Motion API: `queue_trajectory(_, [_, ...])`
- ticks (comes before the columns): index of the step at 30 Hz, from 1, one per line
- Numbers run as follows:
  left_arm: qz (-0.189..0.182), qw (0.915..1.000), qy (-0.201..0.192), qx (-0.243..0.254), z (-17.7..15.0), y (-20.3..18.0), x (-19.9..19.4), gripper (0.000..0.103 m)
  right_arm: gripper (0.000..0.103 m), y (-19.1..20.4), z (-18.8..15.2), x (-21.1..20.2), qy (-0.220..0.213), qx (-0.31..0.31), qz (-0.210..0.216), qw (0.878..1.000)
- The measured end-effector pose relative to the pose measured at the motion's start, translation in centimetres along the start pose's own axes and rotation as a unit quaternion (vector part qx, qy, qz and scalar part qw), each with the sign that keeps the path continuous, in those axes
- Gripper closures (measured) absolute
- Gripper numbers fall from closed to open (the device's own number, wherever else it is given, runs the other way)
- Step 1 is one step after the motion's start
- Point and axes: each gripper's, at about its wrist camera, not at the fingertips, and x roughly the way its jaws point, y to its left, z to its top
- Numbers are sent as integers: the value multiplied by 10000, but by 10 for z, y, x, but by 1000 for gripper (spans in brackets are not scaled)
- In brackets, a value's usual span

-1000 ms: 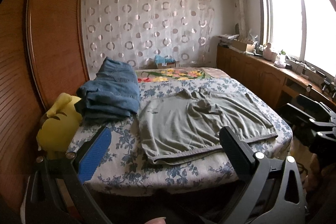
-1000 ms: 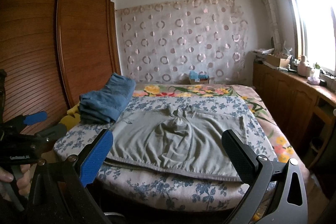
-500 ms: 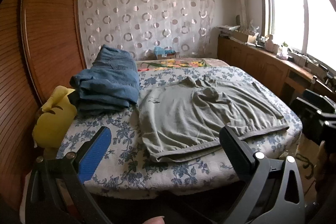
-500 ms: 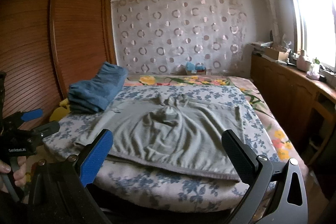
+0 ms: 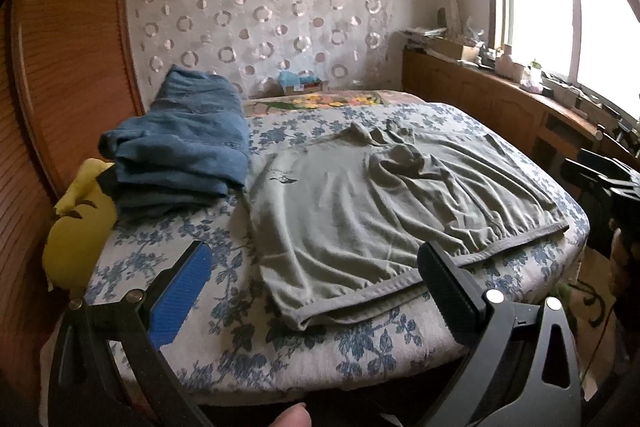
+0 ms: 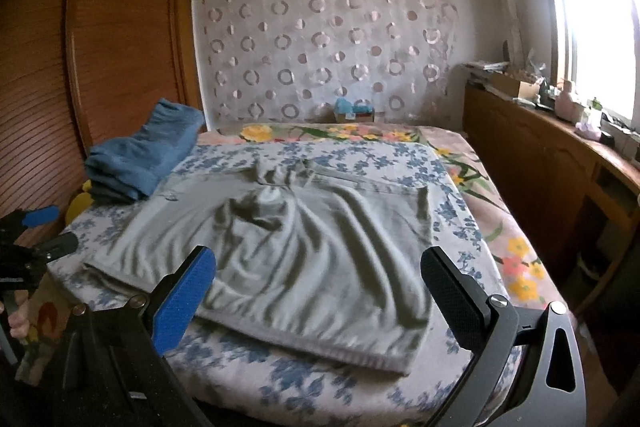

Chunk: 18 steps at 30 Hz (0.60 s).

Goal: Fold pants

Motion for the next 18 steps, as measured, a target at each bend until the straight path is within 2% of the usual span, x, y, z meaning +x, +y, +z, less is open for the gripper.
queue_trajectory(8, [-267, 9993, 31, 272, 18, -7, 14, 0, 11, -20, 19, 29, 240, 70, -43, 9997])
queue_trajectory(11, [-337, 9987, 113, 360, 24, -10, 25, 0, 21, -30, 25, 44, 484, 155, 2, 9987])
queue_trajectory(12, [-368, 9985, 132, 377, 25, -11, 27, 0, 27, -32, 28, 47, 555, 156, -16, 9983])
queue_trajectory(18, [-589, 9971, 292, 392, 35, -21, 47, 0, 46, -52, 47, 63, 991, 234, -28, 9948])
